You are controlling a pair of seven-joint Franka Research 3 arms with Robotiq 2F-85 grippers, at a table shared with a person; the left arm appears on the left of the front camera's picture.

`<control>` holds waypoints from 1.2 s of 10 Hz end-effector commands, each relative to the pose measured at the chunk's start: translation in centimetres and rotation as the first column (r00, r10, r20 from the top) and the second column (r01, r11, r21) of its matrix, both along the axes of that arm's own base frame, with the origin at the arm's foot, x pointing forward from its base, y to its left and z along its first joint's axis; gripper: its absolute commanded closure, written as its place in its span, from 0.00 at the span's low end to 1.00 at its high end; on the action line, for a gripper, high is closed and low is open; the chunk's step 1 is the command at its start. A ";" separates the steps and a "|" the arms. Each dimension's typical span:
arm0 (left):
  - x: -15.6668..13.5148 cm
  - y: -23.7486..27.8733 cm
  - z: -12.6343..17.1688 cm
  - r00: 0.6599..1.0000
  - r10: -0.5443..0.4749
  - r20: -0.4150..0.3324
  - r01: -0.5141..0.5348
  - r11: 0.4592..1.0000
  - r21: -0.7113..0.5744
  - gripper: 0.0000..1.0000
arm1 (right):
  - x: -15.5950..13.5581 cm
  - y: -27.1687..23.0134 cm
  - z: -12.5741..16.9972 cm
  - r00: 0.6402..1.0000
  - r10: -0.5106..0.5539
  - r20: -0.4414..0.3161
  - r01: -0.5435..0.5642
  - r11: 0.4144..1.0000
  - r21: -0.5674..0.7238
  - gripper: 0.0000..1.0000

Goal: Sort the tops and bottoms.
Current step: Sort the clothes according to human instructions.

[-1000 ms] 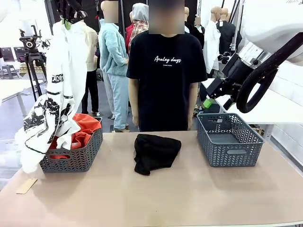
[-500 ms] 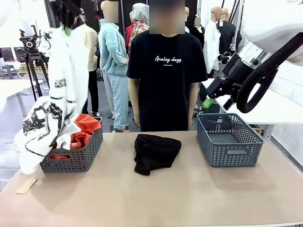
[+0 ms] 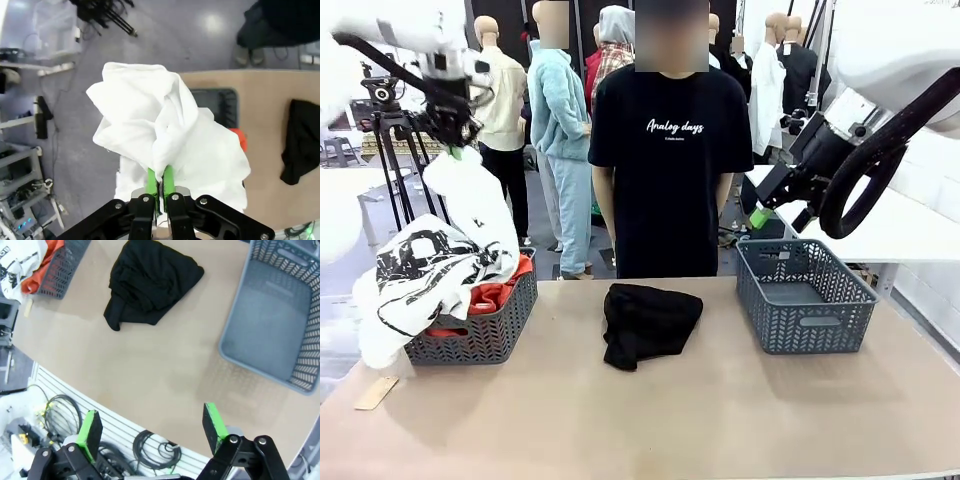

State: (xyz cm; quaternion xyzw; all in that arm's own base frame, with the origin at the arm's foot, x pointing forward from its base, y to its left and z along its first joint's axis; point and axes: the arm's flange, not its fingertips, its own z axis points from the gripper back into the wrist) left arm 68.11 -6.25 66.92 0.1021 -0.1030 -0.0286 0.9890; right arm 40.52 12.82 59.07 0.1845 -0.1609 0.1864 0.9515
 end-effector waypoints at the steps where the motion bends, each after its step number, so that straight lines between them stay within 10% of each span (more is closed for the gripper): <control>1: -1.3 -4.3 -1.0 0.989 -0.118 -0.085 0.114 0.992 -0.052 1.00 | -0.2 0.0 -0.2 1.000 -0.002 -0.003 0.002 1.000 -0.006 0.00; 5: 0.2 -1.8 -1.4 0.999 -0.035 -0.035 0.034 0.999 -0.023 1.00 | -0.2 0.0 -0.2 1.000 -0.002 -0.003 0.002 1.000 -0.006 0.00; 7: 2.1 -0.4 -8.4 0.975 0.151 -0.161 -0.168 0.980 -0.102 1.00 | -0.2 0.0 -0.2 1.000 -0.002 -0.003 0.002 1.000 -0.006 0.00; 12: 0.6 2.1 -21.0 0.890 0.209 -0.404 -0.315 0.925 -0.215 1.00 | -0.2 0.0 -0.2 1.000 -0.002 -0.003 0.002 1.000 -0.006 0.00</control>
